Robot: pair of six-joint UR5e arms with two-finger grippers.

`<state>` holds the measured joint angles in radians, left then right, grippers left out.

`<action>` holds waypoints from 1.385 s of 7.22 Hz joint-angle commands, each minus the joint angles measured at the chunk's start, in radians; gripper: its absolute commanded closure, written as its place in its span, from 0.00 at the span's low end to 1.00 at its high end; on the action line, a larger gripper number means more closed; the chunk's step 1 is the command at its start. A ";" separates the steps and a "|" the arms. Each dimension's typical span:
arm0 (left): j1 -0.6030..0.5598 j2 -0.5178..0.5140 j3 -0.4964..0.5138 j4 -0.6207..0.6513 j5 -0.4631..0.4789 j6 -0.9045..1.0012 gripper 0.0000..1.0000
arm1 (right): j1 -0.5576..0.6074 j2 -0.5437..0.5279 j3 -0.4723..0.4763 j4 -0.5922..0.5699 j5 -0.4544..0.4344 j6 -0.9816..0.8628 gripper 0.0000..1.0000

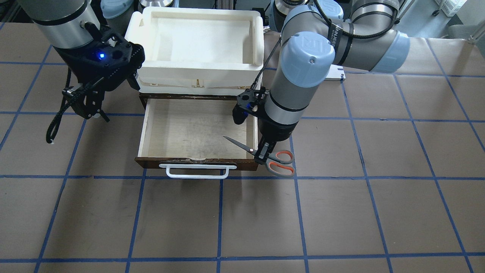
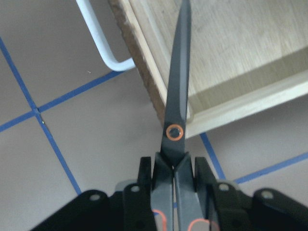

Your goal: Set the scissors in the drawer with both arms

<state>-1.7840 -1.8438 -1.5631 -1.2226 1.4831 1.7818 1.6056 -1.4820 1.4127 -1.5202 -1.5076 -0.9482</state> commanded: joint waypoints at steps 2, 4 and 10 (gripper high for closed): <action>-0.109 0.017 -0.002 -0.061 0.002 -0.145 1.00 | -0.018 -0.003 0.021 -0.004 0.000 0.341 0.00; -0.149 -0.006 -0.005 -0.060 -0.006 -0.217 1.00 | -0.018 -0.004 0.037 -0.001 -0.003 0.564 0.00; -0.209 0.004 -0.005 -0.046 0.000 -0.291 0.03 | -0.036 -0.012 0.049 -0.012 -0.095 0.831 0.00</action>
<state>-1.9920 -1.8523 -1.5704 -1.2739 1.4863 1.4937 1.5709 -1.4940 1.4612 -1.5327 -1.5688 -0.1618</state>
